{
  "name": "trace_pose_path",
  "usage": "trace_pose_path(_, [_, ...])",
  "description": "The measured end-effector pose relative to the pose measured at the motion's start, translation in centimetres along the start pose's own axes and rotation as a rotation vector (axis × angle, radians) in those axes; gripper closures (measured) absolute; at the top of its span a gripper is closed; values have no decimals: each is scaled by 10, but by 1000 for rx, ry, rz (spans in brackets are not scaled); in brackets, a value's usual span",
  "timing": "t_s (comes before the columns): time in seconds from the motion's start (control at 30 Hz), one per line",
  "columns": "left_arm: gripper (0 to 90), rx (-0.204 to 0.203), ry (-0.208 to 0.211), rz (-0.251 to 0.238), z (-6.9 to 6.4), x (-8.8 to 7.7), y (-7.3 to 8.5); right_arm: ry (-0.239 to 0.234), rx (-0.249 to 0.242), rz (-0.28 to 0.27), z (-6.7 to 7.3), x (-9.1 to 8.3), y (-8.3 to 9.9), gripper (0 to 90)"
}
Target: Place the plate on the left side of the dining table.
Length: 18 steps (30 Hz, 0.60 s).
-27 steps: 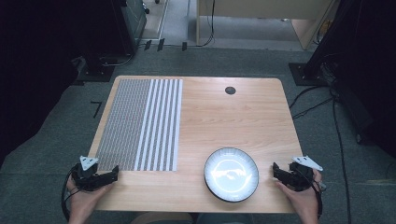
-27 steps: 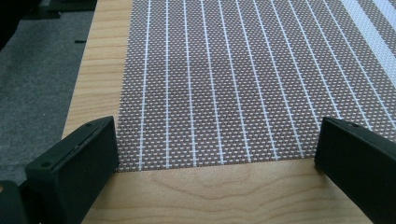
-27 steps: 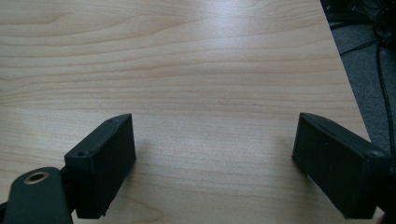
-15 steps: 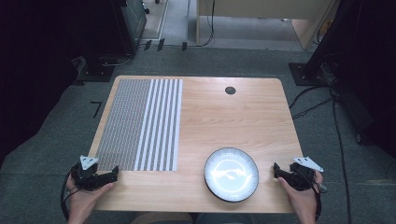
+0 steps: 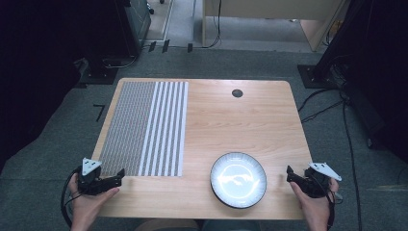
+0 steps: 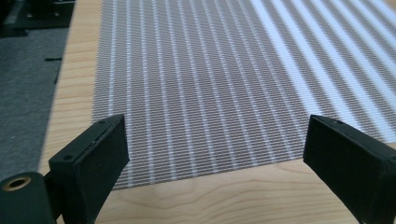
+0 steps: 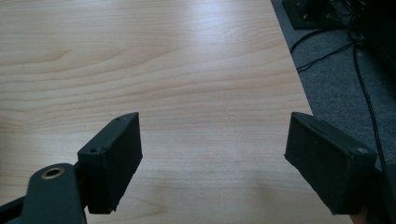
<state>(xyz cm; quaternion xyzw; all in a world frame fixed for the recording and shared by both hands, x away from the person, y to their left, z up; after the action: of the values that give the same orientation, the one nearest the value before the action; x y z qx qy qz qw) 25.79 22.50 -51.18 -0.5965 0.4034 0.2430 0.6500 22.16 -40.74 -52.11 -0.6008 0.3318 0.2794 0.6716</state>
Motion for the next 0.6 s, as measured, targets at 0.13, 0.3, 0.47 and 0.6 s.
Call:
trace_pose_path(0.13, [74, -1, 5, 4, -5, 2, 0, 1, 6, -9, 3, -7, -2, 192])
trace_pose_path(0.3, [73, -9, 16, 10, -10, 3, -1, 5, 9, -2, 7, -13, -2, 196])
trace_pose_path(0.47, [73, -21, 10, 8, -16, 2, -1, -8, 16, 4, 11, -18, -2, 200])
trace_pose_path(0.6, [73, -33, 25, 1, -21, -1, -3, -20, 21, -1, 15, -23, -2, 200])
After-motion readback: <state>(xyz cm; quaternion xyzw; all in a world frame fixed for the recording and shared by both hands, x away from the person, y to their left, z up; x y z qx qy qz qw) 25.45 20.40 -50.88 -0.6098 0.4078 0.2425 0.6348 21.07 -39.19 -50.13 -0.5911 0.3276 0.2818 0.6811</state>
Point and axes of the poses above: each handheld gripper's, and its own axes: x roughly forward along the jaws, y roughly out of its underside, z roughly to its left, the point moved 3 cm from there along x, roughly forward along the jaws, and after that the axes turned 12 degrees about z, right-handed, at the moved point
